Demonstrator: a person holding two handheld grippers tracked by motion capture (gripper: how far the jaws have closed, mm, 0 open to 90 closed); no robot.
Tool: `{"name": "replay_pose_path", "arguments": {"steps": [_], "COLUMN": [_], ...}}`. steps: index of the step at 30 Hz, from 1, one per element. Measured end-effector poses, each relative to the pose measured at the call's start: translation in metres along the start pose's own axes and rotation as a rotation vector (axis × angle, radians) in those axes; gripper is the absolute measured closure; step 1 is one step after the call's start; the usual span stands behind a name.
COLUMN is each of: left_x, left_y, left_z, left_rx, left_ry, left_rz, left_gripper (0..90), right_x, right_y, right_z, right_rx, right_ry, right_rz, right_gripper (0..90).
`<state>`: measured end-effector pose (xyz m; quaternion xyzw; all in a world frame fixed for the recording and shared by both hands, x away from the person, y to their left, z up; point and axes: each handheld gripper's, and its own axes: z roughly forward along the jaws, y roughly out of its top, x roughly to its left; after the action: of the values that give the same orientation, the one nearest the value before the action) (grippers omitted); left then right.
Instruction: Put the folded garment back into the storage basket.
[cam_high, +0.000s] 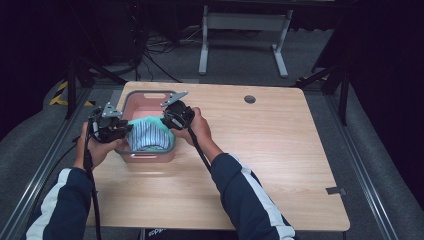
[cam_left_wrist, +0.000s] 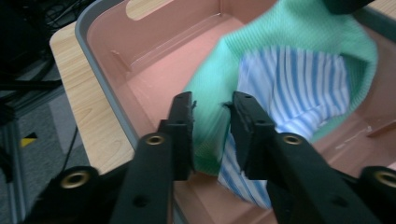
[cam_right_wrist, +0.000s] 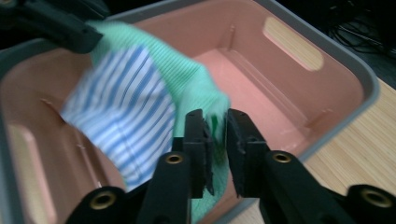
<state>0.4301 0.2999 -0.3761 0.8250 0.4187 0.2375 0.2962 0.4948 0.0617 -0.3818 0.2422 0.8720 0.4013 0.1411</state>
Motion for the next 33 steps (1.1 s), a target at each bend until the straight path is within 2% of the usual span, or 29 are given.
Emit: {"name": "replay_pose_path", "arguments": {"steps": [2,9,12,15,17,23,25,26,33], "left_x": [-0.001,-0.01,-0.015,-0.023,-0.028,-0.048,-0.056,-0.059,-0.083], "left_y": [-0.001,0.003,0.005,0.007,0.007,0.012,0.014,0.015,0.02], "left_z": [0.0,-0.006,-0.008,-0.012,-0.013,-0.022,-0.024,-0.026,-0.033], "left_rx": [-0.015,-0.055,-0.081,-0.103,-0.107,-0.152,-0.166,-0.17,-0.193], "left_ry": [-0.003,0.017,0.004,0.0,-0.01,-0.029,-0.047,-0.046,-0.091], "left_rz": [0.006,0.025,0.021,0.04,0.037,0.049,0.054,0.071,0.109], "left_gripper": [67.6,57.7,55.6,54.2,52.7,50.0,49.3,48.9,46.2], "right_x": [-0.004,-0.009,-0.011,-0.011,-0.011,-0.014,-0.014,-0.014,-0.016], "right_y": [-0.003,-0.012,-0.016,-0.019,-0.02,-0.027,-0.029,-0.03,-0.038], "right_z": [-0.001,-0.011,-0.016,-0.023,-0.026,-0.049,-0.057,-0.06,-0.085], "right_rx": [-0.002,-0.005,-0.009,-0.01,-0.008,-0.002,-0.001,-0.001,0.01], "right_ry": [-0.003,-0.033,-0.036,-0.038,-0.043,-0.052,-0.053,-0.06,-0.079], "right_rz": [0.014,0.009,0.009,-0.005,-0.019,-0.05,-0.062,-0.065,-0.085], "right_gripper": [75.7,69.7,67.6,65.7,65.0,61.9,61.8,61.5,61.6]}}
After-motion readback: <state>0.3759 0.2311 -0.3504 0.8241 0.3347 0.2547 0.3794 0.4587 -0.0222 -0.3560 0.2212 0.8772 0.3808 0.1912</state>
